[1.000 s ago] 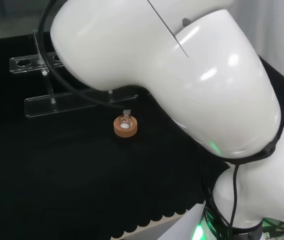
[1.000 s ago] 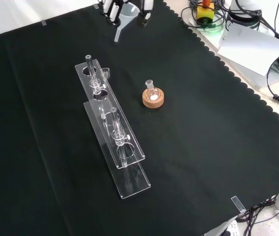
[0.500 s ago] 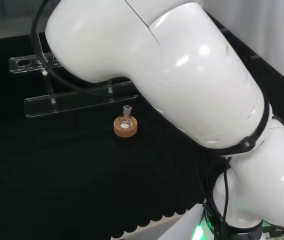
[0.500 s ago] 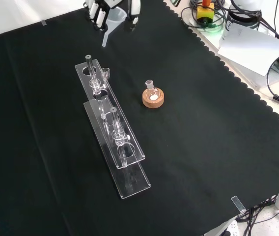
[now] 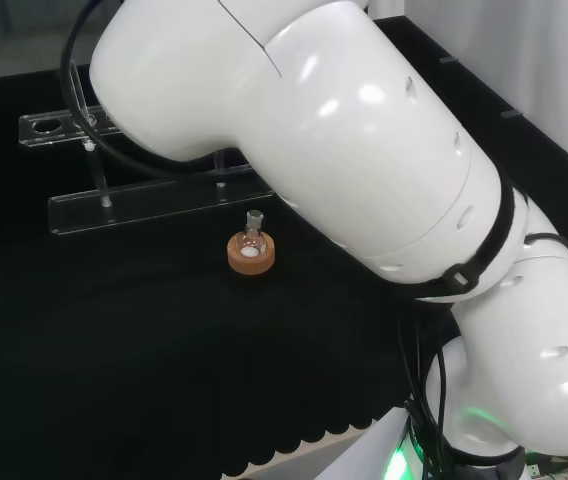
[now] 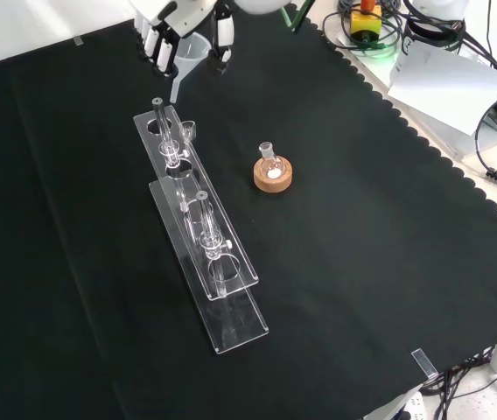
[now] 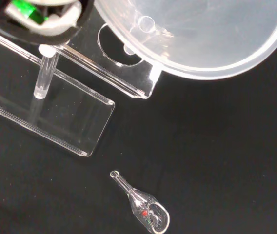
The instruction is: Put the funnel back on the funnel stand.
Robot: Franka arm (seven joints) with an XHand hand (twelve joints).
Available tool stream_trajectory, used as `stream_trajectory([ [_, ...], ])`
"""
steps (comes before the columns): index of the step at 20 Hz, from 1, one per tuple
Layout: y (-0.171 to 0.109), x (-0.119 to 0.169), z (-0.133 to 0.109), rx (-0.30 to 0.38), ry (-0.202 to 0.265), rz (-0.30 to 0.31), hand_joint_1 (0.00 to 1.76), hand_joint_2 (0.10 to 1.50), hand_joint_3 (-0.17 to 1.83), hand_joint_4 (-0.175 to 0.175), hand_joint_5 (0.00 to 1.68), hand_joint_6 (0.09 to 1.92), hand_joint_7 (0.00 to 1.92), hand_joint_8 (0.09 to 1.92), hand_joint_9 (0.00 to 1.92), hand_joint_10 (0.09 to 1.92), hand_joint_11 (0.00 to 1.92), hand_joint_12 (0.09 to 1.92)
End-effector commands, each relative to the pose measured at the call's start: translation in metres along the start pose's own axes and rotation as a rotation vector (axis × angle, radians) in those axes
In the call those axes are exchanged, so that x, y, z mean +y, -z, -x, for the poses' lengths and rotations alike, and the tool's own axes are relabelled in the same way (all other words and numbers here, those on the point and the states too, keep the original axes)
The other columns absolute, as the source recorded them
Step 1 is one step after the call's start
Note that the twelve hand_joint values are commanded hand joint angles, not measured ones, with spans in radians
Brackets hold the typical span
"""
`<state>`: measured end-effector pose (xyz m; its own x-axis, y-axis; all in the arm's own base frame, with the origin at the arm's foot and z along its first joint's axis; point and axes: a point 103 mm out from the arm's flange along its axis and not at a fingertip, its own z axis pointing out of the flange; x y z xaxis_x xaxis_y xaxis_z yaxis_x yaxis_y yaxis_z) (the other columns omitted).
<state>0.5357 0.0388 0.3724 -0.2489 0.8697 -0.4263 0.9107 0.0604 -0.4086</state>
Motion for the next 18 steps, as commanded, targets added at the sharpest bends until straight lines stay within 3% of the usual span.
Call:
stream_trajectory([
  [1, -0.007, 0.017, -0.001, 0.015, 0.013, 0.002, 1.07, 0.68, 0.81, 0.175, 1.07, 1.09, 0.89, 0.55, 1.32, 0.15, 1.17, 0.88],
  [16, -0.021, 0.039, 0.012, 0.08, 0.026, 0.006, 1.07, 0.68, 0.81, 0.175, 1.07, 1.09, 0.89, 0.55, 1.33, 0.13, 1.17, 0.87],
  [18, -0.023, 0.041, 0.01, 0.09, 0.001, -0.004, 1.07, 0.68, 0.81, 0.175, 1.07, 1.09, 0.89, 0.55, 1.33, 0.13, 1.17, 0.87],
])
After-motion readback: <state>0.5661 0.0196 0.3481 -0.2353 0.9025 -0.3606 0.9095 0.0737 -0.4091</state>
